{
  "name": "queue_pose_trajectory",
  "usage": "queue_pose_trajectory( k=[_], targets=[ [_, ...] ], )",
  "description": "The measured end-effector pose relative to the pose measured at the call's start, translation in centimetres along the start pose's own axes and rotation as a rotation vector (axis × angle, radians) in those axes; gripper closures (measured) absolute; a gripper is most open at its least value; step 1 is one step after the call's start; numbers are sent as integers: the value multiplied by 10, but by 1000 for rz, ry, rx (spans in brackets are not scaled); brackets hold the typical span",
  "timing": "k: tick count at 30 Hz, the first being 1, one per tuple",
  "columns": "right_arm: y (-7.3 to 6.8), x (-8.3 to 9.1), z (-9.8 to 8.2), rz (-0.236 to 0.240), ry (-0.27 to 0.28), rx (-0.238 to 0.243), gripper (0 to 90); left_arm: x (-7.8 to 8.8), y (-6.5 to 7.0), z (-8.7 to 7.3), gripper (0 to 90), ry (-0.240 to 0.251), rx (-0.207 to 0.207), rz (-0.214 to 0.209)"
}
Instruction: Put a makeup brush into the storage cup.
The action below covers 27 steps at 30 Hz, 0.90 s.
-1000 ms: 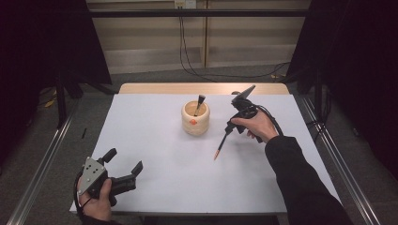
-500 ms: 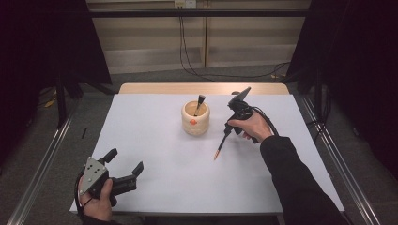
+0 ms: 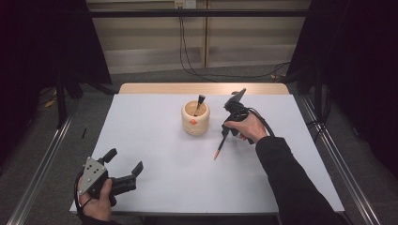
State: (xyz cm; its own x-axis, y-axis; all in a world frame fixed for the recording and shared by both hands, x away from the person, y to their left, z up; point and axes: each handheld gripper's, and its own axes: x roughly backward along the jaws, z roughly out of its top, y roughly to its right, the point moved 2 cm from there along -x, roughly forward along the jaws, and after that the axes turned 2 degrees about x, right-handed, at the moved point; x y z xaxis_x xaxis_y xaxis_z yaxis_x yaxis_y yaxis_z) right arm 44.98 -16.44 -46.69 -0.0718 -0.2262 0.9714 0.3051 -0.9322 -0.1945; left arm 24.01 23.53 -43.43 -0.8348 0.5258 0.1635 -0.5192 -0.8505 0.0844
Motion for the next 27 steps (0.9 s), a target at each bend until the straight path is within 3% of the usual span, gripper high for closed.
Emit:
queue_pose_trajectory(
  k=[5,11,15,21,27],
  targets=[
    [-5,-5,0,-19,-9,8,466,0,0,0,14,0,-1,0],
    [-4,-5,1,-24,-1,-26,480,0,0,0,13,1,0,-4],
    [-8,-6,2,-67,-13,-31,506,-1,0,0,13,2,0,-5],
    [-3,-5,1,-114,-18,3,722,0,-1,0,13,0,1,-1],
    [-5,-5,1,-145,-23,66,764,1,-1,0,13,-5,-12,1]
  ],
)
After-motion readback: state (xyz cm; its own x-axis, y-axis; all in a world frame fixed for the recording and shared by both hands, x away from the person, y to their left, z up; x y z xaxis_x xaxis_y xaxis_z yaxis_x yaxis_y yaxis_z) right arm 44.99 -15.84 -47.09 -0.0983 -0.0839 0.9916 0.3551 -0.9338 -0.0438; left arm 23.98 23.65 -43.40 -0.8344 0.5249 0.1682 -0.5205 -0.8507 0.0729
